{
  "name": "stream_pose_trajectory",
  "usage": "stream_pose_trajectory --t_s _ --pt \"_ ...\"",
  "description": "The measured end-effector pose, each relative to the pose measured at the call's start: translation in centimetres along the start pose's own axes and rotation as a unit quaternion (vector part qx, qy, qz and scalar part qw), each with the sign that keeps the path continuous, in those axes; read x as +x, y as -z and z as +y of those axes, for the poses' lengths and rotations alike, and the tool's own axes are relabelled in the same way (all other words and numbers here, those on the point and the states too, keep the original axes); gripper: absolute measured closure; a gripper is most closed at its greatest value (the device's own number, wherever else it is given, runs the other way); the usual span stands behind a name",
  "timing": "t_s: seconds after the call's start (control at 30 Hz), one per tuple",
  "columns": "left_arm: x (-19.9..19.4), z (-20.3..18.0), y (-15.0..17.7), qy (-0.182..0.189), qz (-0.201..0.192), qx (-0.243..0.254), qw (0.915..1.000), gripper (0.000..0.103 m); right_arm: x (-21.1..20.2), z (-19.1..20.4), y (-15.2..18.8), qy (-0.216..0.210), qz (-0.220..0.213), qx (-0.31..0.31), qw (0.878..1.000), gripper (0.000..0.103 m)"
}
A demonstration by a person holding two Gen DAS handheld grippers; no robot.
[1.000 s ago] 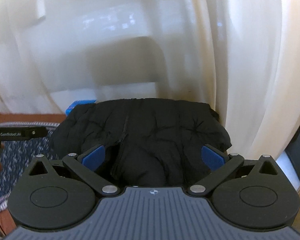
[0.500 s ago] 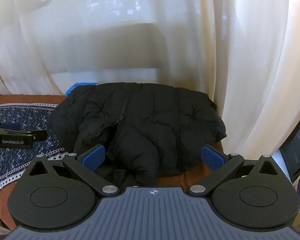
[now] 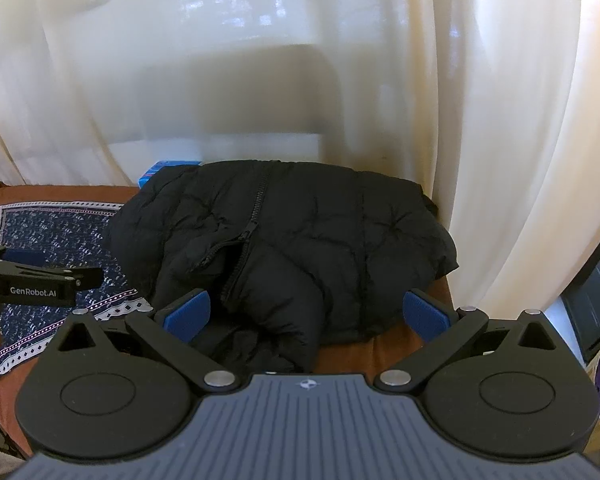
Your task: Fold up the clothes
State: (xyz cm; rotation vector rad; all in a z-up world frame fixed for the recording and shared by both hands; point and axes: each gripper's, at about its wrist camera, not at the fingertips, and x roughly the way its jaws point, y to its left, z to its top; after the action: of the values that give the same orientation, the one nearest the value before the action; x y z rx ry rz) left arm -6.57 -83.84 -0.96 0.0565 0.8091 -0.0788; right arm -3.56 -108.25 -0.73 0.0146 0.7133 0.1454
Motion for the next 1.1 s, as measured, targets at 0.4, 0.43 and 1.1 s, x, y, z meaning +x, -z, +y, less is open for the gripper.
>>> stream_pose_trajectory --t_s 0.4,0.43,1.1 --pt "-0.4 -1.1 0.3 0.011 0.015 0.012 0.9997 0.0 -0.5 0.1 0.5 0.008 0.007 -0.003 1.0 0.001" --pt "-0.3 -1.1 0.3 0.013 0.017 0.011 0.9997 0.0 -0.6 0.0 0.5 0.009 0.007 -0.003 1.0 0.001" --pt "-0.2 -1.6 0.8 0.038 0.031 0.011 0.9987 0.0 -0.9 -0.3 1.1 0.01 0.01 0.006 1.0 0.001"
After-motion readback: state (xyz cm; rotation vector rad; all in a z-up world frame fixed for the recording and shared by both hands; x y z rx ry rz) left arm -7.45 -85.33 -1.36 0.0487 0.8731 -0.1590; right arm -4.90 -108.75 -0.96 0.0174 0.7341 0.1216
